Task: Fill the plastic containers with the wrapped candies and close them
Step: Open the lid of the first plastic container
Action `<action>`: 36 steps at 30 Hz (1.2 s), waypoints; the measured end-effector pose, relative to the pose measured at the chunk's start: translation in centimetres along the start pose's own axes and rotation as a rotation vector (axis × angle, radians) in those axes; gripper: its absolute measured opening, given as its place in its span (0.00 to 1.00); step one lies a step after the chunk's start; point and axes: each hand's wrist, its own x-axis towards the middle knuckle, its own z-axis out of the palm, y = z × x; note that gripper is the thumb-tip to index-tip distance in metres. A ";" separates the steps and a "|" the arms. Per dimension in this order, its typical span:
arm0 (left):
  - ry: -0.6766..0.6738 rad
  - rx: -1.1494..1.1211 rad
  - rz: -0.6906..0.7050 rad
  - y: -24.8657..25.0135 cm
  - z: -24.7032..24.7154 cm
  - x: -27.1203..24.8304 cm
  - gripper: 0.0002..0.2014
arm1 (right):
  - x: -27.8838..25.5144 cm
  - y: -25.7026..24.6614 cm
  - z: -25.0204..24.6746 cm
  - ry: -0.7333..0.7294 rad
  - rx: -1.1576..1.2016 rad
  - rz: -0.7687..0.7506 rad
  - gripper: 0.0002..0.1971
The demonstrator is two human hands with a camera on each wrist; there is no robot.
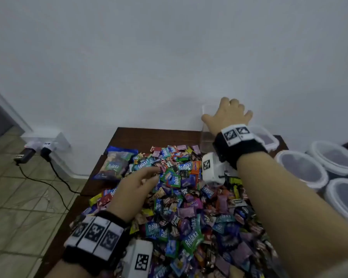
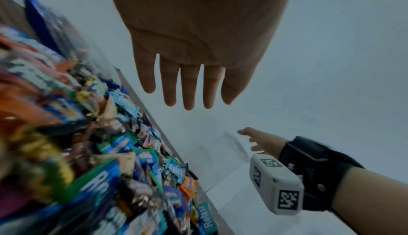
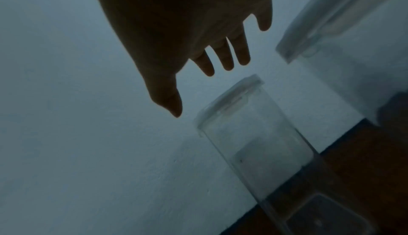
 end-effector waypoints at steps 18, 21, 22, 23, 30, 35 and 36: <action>0.103 -0.087 0.212 -0.2 0.1 -0.1 0.08 | -2.3 -1.1 -1.3 0.137 0.219 0.000 0.40; 0.105 -0.100 0.212 0.4 0.4 -0.9 0.09 | -4.3 -1.4 -2.9 0.156 0.278 -0.018 0.39; 0.106 -0.106 0.214 0.7 0.5 -1.1 0.10 | -5.1 -1.5 -3.5 0.161 0.285 -0.031 0.39; 0.104 -0.102 0.217 1.0 0.6 -1.4 0.12 | -5.9 -1.7 -3.9 0.165 0.292 -0.050 0.39; 0.118 -0.009 0.249 4.2 2.2 -2.5 0.39 | -12.2 -2.8 -6.5 0.140 0.313 -0.180 0.38; 0.134 -0.088 0.275 5.7 3.8 -3.5 0.53 | -16.4 -2.5 -8.1 0.109 0.362 -0.219 0.37; 0.148 -0.111 0.284 6.0 4.1 -3.8 0.54 | -17.1 -2.3 -8.3 0.099 0.373 -0.225 0.37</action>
